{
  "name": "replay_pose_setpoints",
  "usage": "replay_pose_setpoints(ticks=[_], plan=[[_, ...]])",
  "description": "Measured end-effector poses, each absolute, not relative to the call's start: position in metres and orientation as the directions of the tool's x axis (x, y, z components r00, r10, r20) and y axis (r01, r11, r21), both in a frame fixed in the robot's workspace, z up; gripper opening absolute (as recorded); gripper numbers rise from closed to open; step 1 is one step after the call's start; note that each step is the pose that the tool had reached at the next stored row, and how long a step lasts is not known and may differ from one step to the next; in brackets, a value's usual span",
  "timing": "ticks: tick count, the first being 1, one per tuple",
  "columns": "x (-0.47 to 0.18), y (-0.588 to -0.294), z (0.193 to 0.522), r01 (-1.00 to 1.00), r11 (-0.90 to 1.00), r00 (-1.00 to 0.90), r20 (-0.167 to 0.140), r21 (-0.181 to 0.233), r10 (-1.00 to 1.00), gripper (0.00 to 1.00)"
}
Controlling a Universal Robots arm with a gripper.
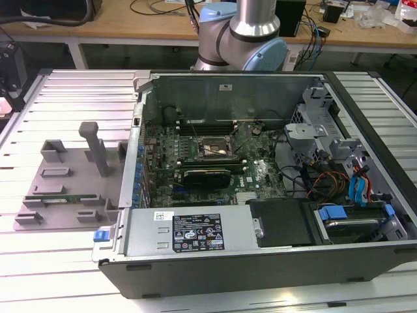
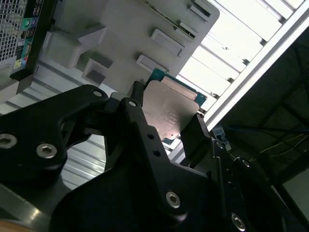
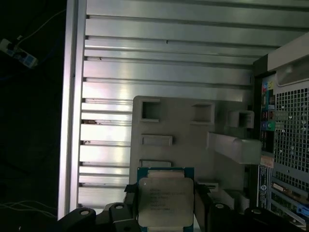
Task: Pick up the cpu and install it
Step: 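Pick up the cpu and move it towards the insertion slot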
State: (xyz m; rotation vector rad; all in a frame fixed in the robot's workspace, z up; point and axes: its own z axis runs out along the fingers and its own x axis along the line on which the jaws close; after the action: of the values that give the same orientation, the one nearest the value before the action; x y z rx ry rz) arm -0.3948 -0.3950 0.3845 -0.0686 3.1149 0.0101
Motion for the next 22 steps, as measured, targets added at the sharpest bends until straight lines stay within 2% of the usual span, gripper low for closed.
replay_pose_setpoints(ticks=[7,22], plan=[[-0.395,-0.395,0.404,-0.044,0.999,-0.999,-0.026,0.006,-0.044,0.55],[-0.367,-0.395,0.404,-0.044,0.999,-0.999,-0.026,0.007,-0.044,0.55]])
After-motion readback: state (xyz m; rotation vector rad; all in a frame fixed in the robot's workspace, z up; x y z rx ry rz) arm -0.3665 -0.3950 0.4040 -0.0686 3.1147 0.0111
